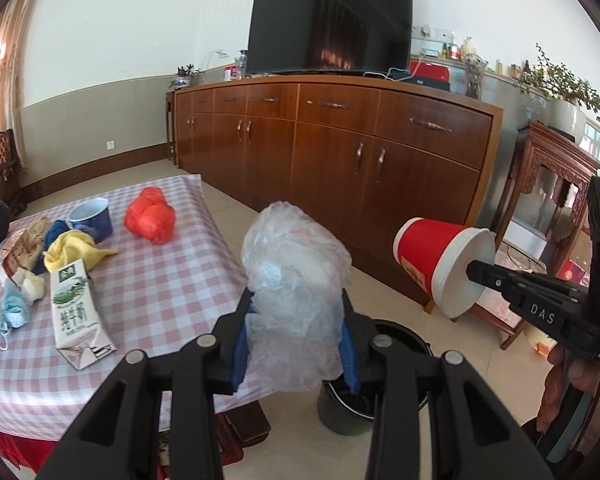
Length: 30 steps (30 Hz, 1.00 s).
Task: Collect trash
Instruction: 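Carry the plastic bag and red-white cup with both tools over the black bucket, then open both tools to drop the bag and cup into the bucket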
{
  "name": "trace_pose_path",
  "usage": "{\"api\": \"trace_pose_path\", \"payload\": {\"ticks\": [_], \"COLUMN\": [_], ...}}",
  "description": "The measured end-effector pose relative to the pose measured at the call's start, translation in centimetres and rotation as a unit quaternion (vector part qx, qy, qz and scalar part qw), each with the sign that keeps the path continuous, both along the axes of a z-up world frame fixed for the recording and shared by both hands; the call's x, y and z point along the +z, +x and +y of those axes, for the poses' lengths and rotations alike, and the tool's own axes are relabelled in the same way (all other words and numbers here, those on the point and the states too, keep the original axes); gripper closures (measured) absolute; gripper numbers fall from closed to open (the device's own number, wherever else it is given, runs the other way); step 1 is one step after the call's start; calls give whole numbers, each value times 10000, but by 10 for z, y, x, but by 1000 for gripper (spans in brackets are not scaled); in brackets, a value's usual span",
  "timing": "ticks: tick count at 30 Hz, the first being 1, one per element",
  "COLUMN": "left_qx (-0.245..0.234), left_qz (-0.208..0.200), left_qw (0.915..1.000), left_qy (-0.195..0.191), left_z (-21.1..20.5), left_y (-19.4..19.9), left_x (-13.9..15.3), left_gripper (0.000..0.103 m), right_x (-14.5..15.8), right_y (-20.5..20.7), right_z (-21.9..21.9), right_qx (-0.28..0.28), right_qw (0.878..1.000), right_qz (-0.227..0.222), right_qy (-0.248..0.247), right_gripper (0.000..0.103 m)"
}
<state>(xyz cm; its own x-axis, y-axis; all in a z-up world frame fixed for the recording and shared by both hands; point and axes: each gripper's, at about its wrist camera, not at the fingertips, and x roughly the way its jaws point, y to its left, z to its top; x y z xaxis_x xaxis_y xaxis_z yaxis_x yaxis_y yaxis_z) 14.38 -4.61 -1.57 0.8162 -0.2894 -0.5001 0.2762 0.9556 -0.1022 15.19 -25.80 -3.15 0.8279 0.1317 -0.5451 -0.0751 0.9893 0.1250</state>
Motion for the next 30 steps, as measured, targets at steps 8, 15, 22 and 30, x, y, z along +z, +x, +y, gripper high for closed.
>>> {"api": "trace_pose_path", "payload": {"ticks": [8, 15, 22, 30], "left_qx": [-642, -930, -1087, -1117], "left_qz": [171, 610, 1238, 1367], "left_qw": [9976, 9932, 9857, 9836], "left_qy": [198, 331, 363, 372], "left_z": [-59, -92, -119, -147], "left_y": [10, 29, 47, 68], "left_x": [-17, -56, -106, -140], "left_gripper": [64, 64, 64, 55], "right_x": [-18, -58, -107, -156], "right_y": [-7, 2, 25, 59], "right_z": [-45, -70, -92, -103], "right_qx": [-383, -418, -275, -114], "right_qw": [9987, 9966, 9926, 9887], "right_qz": [293, 684, 1162, 1460], "right_qy": [-173, -195, -206, -322], "right_gripper": [100, 100, 100, 99]}}
